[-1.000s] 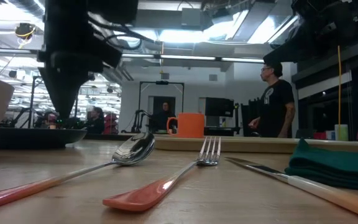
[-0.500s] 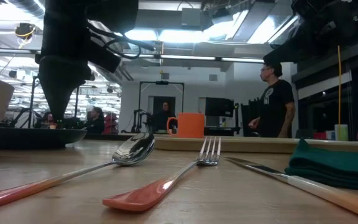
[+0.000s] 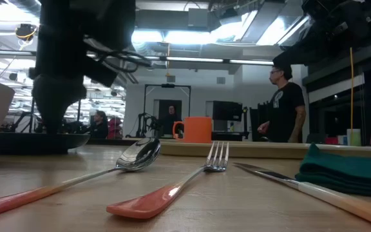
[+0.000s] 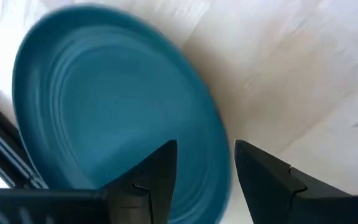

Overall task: Set up tray
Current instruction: Put the blue plate at the bottom of the orange cup on the serving tray

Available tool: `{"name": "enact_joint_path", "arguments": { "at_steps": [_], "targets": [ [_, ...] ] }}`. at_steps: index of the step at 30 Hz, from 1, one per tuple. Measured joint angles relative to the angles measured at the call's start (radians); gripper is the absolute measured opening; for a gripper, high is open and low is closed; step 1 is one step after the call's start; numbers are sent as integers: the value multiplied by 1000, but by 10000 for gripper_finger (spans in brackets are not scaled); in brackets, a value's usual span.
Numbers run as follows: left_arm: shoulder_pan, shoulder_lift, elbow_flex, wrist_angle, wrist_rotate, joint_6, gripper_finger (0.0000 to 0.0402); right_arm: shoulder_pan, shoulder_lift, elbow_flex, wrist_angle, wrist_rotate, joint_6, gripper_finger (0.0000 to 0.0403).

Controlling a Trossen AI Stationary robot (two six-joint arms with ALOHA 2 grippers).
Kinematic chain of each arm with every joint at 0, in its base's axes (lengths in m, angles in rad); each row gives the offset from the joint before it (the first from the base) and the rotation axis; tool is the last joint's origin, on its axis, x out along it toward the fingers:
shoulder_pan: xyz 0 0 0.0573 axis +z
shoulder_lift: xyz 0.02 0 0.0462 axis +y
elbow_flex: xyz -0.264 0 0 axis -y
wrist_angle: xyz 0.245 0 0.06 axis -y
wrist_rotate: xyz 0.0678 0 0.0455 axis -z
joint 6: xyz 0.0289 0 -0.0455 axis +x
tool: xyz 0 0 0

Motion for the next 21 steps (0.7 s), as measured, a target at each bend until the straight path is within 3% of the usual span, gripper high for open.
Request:
{"name": "enact_joint_path", "arguments": {
  "at_steps": [8,21],
  "targets": [
    [0,0,-31,149,38,53,156,0,0,0,0,0,0,12],
    [27,0,-81,170,44,68,147,0,0,0,0,0,0,12]
  ]
}}
